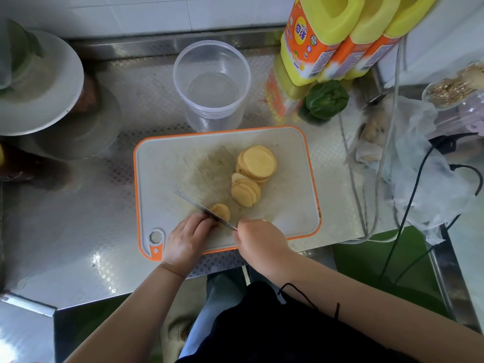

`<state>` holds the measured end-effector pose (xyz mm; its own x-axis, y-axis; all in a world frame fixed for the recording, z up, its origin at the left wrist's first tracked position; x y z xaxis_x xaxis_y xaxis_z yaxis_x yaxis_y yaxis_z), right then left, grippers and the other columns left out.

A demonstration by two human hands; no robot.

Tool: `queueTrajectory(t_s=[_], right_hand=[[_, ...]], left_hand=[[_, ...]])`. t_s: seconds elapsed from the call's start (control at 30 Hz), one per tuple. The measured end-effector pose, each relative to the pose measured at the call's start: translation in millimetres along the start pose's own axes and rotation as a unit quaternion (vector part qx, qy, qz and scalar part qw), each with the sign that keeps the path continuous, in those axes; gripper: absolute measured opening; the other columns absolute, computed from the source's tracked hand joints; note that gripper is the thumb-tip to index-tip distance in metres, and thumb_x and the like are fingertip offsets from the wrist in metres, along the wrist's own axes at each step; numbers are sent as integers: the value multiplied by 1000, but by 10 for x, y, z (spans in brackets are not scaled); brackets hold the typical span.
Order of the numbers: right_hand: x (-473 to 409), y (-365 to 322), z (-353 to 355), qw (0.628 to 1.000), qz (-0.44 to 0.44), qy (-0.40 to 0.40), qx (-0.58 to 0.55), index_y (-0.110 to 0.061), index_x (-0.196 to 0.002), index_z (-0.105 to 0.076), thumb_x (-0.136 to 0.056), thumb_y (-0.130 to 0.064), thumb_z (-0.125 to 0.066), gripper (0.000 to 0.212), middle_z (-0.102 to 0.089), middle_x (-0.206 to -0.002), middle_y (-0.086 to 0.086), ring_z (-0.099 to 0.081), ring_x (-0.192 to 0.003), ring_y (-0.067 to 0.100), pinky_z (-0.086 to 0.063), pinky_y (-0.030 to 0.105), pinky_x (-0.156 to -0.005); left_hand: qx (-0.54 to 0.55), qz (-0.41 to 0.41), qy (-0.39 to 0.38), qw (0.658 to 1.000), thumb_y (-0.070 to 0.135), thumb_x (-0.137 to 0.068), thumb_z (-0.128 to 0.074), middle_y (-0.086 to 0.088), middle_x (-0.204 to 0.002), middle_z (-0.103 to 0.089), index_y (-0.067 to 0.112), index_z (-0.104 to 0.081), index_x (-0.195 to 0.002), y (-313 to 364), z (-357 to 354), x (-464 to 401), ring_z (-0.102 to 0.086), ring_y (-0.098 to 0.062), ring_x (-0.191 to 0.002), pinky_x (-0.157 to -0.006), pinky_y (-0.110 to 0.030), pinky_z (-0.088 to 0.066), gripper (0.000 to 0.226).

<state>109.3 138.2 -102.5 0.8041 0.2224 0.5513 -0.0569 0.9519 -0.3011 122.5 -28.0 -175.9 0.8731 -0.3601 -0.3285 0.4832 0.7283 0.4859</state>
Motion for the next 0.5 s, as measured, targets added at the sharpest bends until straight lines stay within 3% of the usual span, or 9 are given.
queueTrajectory(t_s=[0.27,0.5], right_hand=[[-104,-42,-111,999,-25,-26,-17,-4,-104,-58,-97,-13,-48,15,-62,-98,13,-60,-92,31,-37,31,-66],[-129,0,-171,999,-33,-16,-27,-8,-101,-59,-98,-20,-48,16,-65,-96,12,-63,-90,30,-38,29,-64]], left_hand=[[9,4,-4,1000,12,-90,-53,-5,-113,-55,14,-56,-112,-17,-40,8,-58,-24,-94,-74,-37,-57,22],[2,-5,-16,1000,12,-89,-54,-5,-117,-53,14,-55,-114,-16,-44,38,-56,-23,-102,-81,-37,-55,25]])
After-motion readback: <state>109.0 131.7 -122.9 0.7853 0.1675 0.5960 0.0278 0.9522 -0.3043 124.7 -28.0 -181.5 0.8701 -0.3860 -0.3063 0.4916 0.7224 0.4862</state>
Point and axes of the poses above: each hand's wrist, its own x-axis away from the middle knuckle, its own z-axis out of the back of the hand, y = z × x, the point moved 3 cm from there along -x, towards the middle knuckle
